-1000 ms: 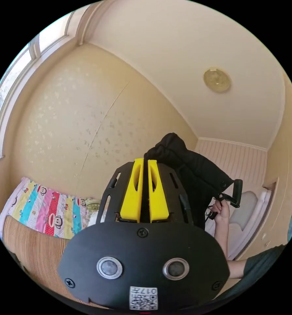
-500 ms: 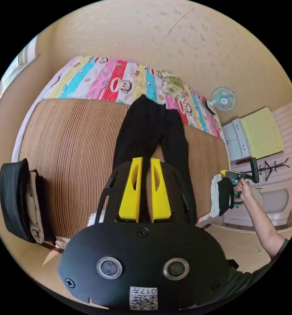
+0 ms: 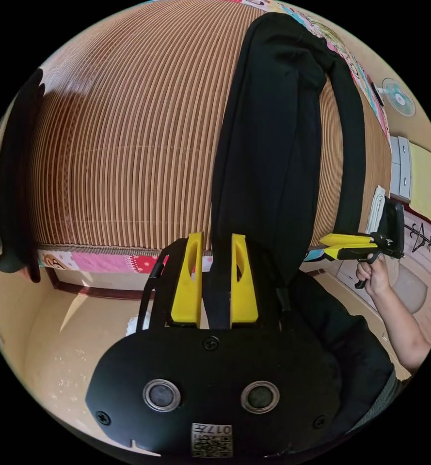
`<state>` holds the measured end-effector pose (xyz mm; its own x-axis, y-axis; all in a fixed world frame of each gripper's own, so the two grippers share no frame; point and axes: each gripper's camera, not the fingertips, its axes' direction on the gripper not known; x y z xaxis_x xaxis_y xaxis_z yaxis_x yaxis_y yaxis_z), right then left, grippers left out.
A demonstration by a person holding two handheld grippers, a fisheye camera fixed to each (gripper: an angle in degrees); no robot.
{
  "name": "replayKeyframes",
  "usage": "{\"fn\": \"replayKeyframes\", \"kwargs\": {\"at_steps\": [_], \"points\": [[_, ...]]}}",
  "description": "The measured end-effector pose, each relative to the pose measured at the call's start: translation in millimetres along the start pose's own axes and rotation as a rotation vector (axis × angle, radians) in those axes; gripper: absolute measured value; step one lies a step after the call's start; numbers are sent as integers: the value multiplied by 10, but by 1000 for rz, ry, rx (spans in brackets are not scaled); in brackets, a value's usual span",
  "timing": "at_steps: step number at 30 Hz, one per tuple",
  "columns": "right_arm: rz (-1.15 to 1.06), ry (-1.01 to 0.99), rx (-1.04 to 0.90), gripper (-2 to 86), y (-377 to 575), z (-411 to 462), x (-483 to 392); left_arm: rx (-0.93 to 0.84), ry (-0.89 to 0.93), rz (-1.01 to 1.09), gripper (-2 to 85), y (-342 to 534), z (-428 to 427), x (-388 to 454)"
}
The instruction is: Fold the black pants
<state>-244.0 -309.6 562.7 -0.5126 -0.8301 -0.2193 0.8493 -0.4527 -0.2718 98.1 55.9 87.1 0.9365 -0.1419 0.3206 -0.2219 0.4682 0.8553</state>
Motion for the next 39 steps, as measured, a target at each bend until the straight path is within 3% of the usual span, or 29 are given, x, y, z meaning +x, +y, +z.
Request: {"fn": "replayKeyframes", "kwargs": {"at_steps": [7,11,13,14,18,21,25,29,31,36,39], "points": [[-33,-98,-6,36,654,81,-46,-9,38,57,29,-119,-290,-215],[-93,-404,74,21,1379,-71,12,-33,390,302,8,-54,-629,-350],[-1,-322,55,18,1665,-33,157,-49,495,294,4,-6,-693,-519],[61,-218,20,17,1829,-11,243,-45,419,219,1,41,-691,-664],[84,-141,-2,15,2312,-177,304,-161,119,-53,-8,216,-457,-1084],[83,-86,144,27,2895,-627,368,-130,179,-135,-9,356,-484,-1247],[399,57,388,63,3915,-1243,955,-79,291,-206,-10,425,-580,-1352],[655,150,480,115,4693,-1511,1500,-90,287,-145,-9,290,-668,-1258],[679,109,470,125,4855,-1475,1684,-111,255,-78,-7,187,-702,-1152],[610,-44,367,105,4977,-1085,1907,-135,186,150,-6,-76,-856,-741],[477,-166,368,33,5066,-959,1702,-128,217,214,-5,-153,-953,-577]]}}
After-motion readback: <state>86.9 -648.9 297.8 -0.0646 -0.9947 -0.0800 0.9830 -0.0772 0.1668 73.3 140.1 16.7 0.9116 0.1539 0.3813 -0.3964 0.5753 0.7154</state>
